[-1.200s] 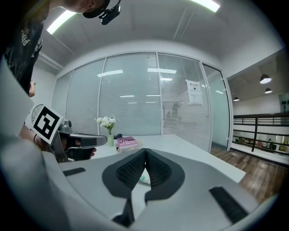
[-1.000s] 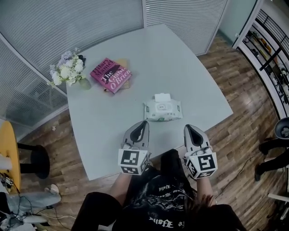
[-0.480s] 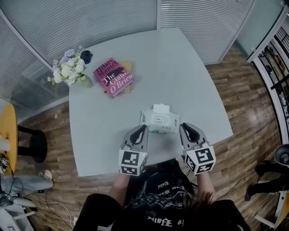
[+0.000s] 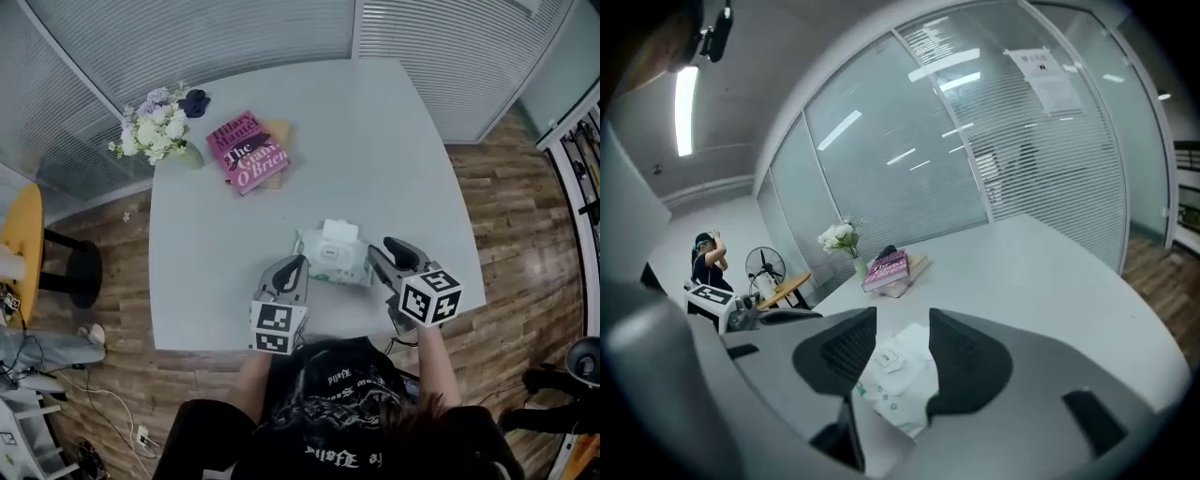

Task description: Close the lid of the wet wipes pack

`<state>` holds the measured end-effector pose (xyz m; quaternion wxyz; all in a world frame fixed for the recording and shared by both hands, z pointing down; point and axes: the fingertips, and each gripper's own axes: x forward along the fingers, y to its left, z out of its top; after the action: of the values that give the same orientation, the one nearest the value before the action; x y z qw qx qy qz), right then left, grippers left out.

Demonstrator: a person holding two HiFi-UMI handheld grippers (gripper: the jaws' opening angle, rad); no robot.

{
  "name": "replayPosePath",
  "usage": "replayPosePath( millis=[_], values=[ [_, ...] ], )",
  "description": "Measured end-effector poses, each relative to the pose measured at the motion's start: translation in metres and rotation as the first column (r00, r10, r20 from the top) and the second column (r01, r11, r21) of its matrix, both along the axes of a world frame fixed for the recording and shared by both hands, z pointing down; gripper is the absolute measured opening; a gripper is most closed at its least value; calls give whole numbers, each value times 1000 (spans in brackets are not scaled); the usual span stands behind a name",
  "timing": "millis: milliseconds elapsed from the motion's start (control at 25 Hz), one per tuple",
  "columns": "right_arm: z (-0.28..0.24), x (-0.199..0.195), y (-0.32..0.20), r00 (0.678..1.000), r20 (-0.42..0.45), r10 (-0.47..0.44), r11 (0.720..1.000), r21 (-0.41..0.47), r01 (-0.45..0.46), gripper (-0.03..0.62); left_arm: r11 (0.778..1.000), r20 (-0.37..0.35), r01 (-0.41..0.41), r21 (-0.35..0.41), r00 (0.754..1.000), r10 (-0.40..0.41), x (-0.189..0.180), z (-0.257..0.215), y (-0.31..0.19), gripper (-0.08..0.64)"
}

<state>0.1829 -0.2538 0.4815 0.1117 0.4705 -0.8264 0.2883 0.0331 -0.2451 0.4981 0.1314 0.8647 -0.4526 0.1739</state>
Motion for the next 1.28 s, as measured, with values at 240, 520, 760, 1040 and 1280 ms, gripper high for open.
replayPosePath(
  millis=[240,520,760,1040,1280],
  values=[
    [34,0,-25,996,4,-90,989,-120,90,158,998,25,36,-42,999,-35,-2,12,-6,8],
    [67,-2,-52,991,19,-132,968,-211,134,156,994,38,53,-96,998,-49,2,35,-18,8],
    [89,-4,-60,985,30,-171,945,-278,173,143,978,47,50,-201,998,-41,10,73,-23,8],
    [104,-8,-76,981,66,-182,927,-322,193,135,965,53,69,-252,997,-58,14,93,-29,8],
    [119,-23,-80,963,151,-222,885,-384,264,140,954,64,71,-291,996,-55,14,102,-32,8]
  ],
)
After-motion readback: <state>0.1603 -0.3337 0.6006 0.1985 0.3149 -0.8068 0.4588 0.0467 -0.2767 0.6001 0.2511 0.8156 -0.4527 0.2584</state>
